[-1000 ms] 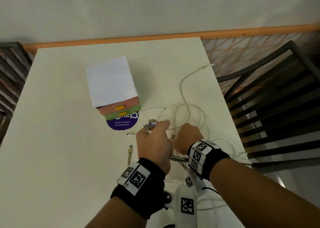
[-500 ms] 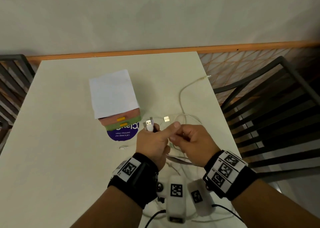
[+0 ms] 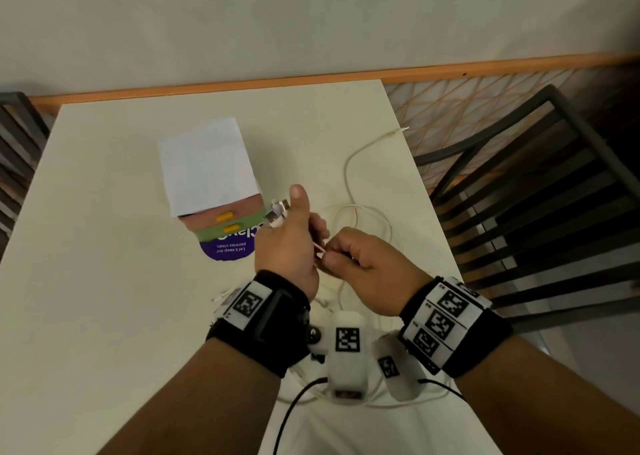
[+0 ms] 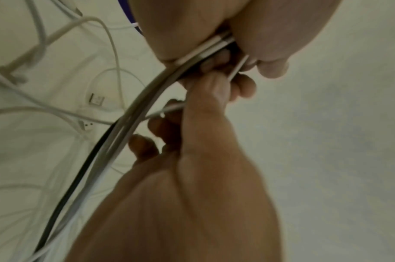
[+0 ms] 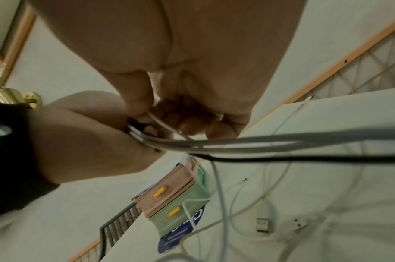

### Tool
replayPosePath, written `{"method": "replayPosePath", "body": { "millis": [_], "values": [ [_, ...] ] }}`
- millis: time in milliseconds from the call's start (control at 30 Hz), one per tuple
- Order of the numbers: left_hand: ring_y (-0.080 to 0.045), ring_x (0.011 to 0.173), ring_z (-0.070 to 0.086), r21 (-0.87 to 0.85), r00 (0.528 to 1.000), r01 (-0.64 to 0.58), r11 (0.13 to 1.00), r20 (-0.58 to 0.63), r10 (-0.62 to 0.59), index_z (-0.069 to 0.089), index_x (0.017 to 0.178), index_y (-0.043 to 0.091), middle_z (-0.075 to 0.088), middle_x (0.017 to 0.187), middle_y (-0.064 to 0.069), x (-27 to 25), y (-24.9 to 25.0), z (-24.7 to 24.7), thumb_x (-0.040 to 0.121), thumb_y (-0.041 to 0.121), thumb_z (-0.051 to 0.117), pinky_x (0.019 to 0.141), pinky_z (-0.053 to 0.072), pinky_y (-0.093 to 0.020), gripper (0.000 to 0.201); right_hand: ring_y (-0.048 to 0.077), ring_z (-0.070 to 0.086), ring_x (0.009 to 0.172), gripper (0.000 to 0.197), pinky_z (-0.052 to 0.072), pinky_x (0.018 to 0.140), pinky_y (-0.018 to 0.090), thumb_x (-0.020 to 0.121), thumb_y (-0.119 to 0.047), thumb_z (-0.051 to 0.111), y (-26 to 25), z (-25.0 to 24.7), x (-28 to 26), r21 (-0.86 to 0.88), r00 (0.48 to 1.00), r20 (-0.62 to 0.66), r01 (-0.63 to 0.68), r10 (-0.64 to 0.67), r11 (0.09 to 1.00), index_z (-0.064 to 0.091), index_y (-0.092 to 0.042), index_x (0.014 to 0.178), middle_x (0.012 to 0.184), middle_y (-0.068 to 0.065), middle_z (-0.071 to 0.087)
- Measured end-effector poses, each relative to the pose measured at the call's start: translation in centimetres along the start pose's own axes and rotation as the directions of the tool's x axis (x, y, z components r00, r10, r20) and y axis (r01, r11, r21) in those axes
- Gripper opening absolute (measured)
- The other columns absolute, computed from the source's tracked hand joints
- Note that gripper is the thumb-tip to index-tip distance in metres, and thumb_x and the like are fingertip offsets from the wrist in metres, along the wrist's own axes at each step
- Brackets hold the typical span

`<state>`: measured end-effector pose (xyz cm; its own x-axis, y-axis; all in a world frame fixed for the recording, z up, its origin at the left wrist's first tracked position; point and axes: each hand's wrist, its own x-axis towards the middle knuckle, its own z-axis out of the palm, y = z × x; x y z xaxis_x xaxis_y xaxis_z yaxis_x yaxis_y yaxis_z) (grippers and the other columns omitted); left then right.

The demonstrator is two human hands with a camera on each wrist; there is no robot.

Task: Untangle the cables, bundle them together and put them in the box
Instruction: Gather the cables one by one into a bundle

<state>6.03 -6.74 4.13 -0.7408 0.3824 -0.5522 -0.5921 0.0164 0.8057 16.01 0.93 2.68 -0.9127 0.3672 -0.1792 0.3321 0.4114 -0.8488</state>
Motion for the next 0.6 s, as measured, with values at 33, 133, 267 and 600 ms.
{"method": "replayPosePath", "body": {
  "millis": [33, 133, 267, 600],
  "values": [
    [-0.017, 0.044, 0.043, -0.110, 0.999, 0.021, 0.994, 0.047, -0.016, 0.047, 0.058, 0.014, 0.044, 0.047, 0.000, -0.1, 0.3, 0.2, 0.094, 0.050, 0.058, 0.050, 0.040, -0.029, 0.052, 0.007, 0.048, 0.068, 0.027, 0.040, 0.067, 0.022, 0.100, -0.022, 0.050, 0.3, -0.2, 0.0, 0.017, 1.000, -0.014, -0.006, 0.006, 1.000, 0.051, -0.018, 0.073, 0.078, -0.004, 0.049],
    [-0.012, 0.037, 0.017, -0.265, 0.970, 0.084, 0.961, 0.244, -0.018, 0.028, 0.053, 0.021, 0.019, 0.046, 0.003, -0.4, 1.5, 0.1, 0.092, 0.052, 0.057, 0.040, 0.023, -0.025, 0.057, 0.009, 0.049, 0.065, 0.037, 0.043, 0.069, 0.028, 0.100, -0.034, 0.047, 2.1, -0.9, -0.1, 0.152, 0.991, -0.068, -0.103, 0.115, 0.983, 0.053, -0.012, 0.072, 0.071, -0.003, 0.052],
    [-0.012, 0.040, 0.022, 0.008, 0.901, -0.177, 0.984, 0.405, 0.158, 0.040, 0.050, 0.024, 0.029, 0.042, 0.008, -0.6, 2.3, -1.2, 0.084, 0.032, 0.075, 0.045, 0.014, -0.026, 0.049, 0.022, 0.045, 0.062, 0.039, 0.045, 0.072, 0.042, 0.100, -0.027, 0.047, 4.0, -2.6, 0.0, 0.825, 0.927, -0.080, -0.145, 0.367, 0.546, 0.050, -0.011, 0.064, 0.062, 0.005, 0.042],
    [-0.029, 0.122, 0.060, 0.564, 0.942, -0.301, 0.769, 0.302, 0.148, 0.050, 0.142, 0.037, 0.059, 0.140, -0.012, -1.4, 0.9, 1.1, 0.091, 0.053, 0.061, 0.104, 0.046, -0.042, 0.055, 0.015, 0.027, 0.046, 0.028, 0.036, 0.058, 0.032, 0.099, -0.022, 0.042, 2.9, -3.8, -0.3, 0.924, 0.965, 0.013, -0.111, 0.261, 0.366, 0.053, -0.012, 0.075, 0.054, 0.001, 0.028]
  ]
}}
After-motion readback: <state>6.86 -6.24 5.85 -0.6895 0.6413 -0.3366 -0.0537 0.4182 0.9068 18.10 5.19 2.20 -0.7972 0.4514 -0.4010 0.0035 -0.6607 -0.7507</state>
